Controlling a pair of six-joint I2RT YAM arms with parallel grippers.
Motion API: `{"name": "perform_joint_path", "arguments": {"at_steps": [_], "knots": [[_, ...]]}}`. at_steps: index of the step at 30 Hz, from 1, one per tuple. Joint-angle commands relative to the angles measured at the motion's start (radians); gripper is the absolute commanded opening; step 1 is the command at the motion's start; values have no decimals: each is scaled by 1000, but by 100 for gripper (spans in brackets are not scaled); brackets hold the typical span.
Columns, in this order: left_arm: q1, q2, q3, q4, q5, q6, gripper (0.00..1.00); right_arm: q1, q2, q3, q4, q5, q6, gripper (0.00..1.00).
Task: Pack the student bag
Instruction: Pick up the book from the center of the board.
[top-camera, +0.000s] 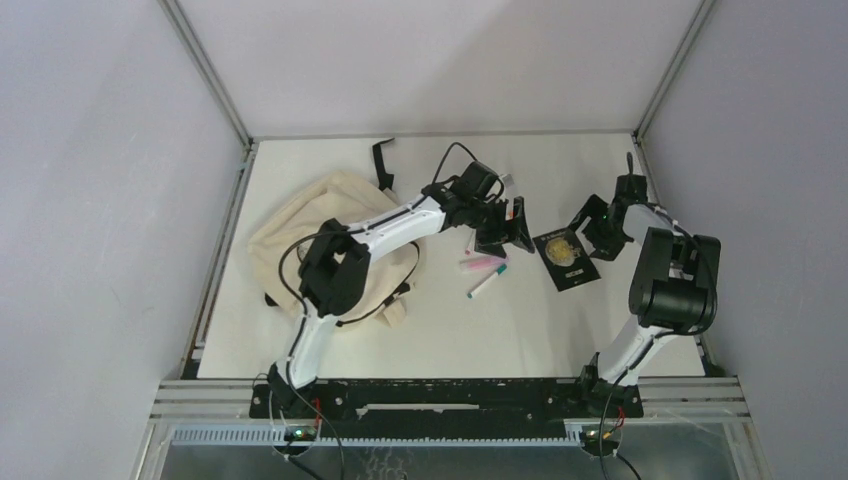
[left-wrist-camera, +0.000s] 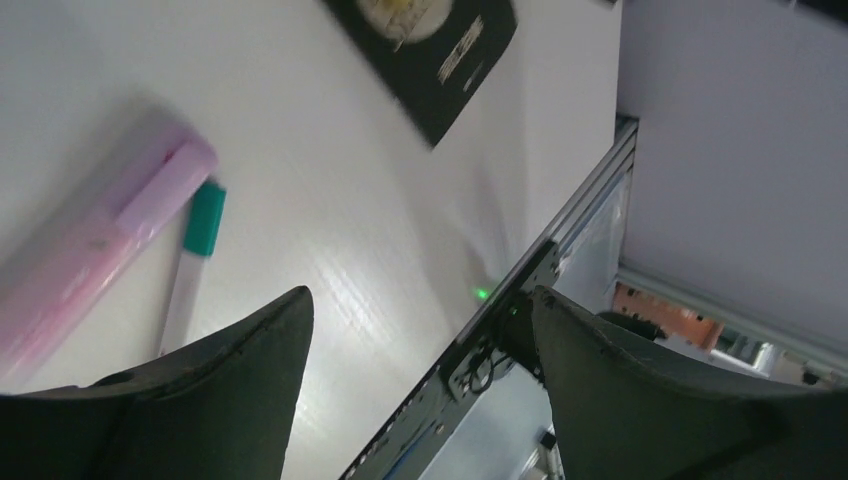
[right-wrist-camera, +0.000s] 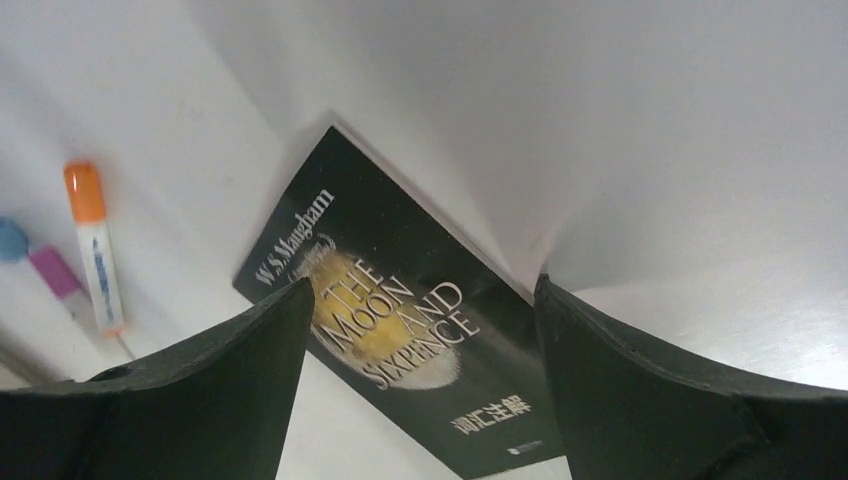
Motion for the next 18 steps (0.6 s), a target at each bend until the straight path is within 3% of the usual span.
{"name": "perform_joint_path", "arguments": {"at_steps": [1, 8, 18], "knots": [[-5, 74, 137, 25, 43, -89, 85, 76, -52, -92, -52, -97, 16, 89], [-13, 93, 108, 43, 55, -93, 85, 148, -189, -262, 2, -128, 122, 83], [-34, 106, 46, 107, 78, -109, 85, 106, -388, -458, 74, -135, 124, 71]]}}
